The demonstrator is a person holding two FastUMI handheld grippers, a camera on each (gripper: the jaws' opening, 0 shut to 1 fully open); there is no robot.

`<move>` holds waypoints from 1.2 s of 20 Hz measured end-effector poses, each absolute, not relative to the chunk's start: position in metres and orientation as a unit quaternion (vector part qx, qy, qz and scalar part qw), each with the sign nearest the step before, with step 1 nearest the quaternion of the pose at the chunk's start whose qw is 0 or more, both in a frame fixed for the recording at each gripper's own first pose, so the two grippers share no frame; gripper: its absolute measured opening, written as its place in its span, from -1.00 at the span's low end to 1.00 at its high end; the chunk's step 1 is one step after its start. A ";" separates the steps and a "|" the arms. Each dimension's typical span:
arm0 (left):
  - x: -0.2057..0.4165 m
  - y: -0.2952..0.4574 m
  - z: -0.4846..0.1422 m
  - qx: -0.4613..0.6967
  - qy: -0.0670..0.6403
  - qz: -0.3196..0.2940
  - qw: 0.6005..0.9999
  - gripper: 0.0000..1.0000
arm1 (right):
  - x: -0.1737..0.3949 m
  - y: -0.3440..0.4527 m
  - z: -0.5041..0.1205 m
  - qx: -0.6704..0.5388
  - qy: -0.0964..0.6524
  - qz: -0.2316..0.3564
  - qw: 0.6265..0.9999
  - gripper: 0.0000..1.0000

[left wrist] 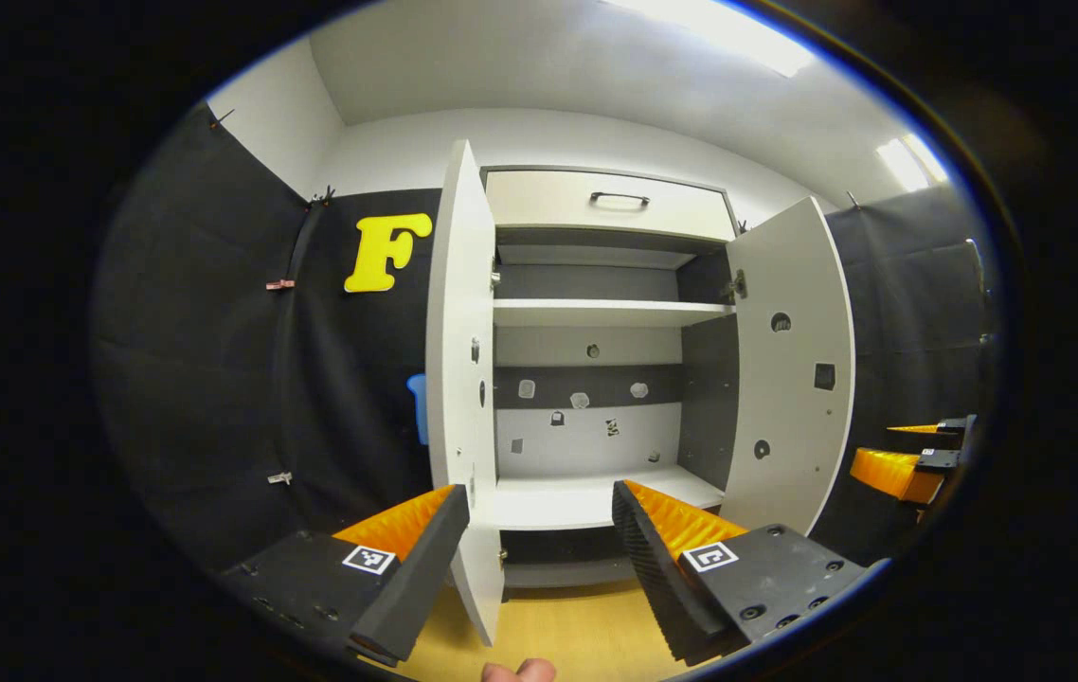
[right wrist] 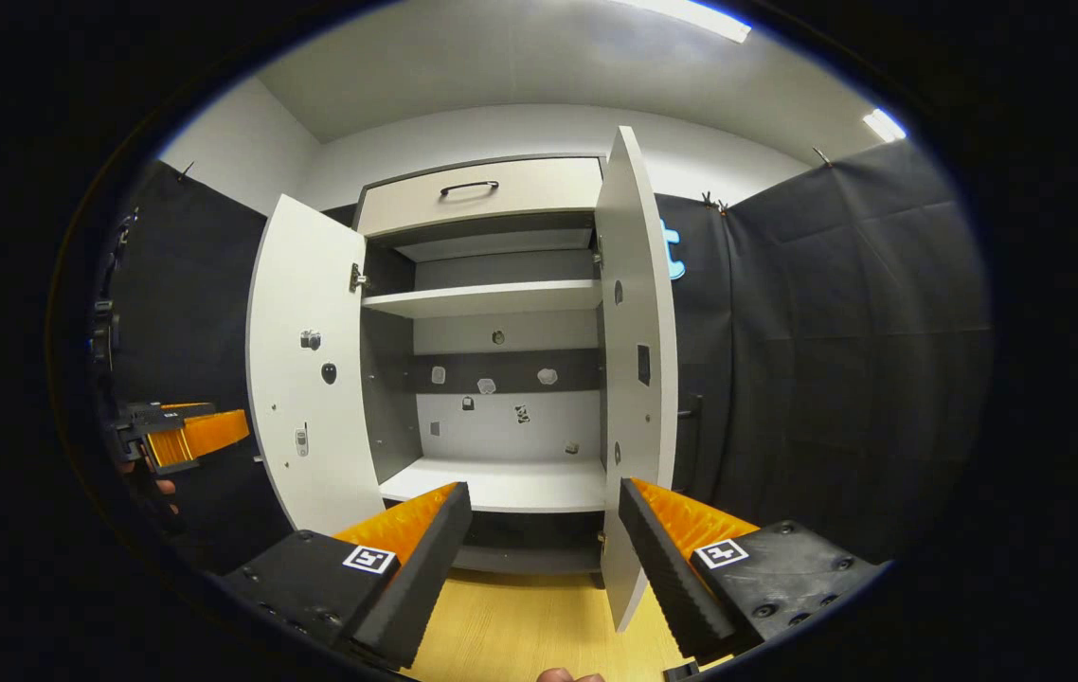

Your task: Open the right door of the double-door shoe cabinet with the right hand, and open the left door with the left hand.

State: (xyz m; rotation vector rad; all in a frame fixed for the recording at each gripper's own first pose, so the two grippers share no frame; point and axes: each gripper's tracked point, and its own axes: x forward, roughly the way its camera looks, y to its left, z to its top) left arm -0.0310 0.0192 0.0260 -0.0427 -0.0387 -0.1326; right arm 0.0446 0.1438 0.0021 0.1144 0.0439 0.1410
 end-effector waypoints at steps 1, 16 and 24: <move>-0.032 0.015 0.023 -0.023 -0.016 -0.069 0.997 0.89 | 0.044 0.144 0.003 0.056 0.020 0.072 0.996 0.97; -0.040 0.007 0.017 -0.012 -0.012 -0.070 0.997 0.89 | 0.039 0.143 0.011 0.060 0.002 0.065 0.996 0.97; -0.039 0.017 0.012 -0.006 -0.007 -0.048 0.999 0.88 | 0.043 0.140 0.005 0.043 0.007 0.046 0.998 0.97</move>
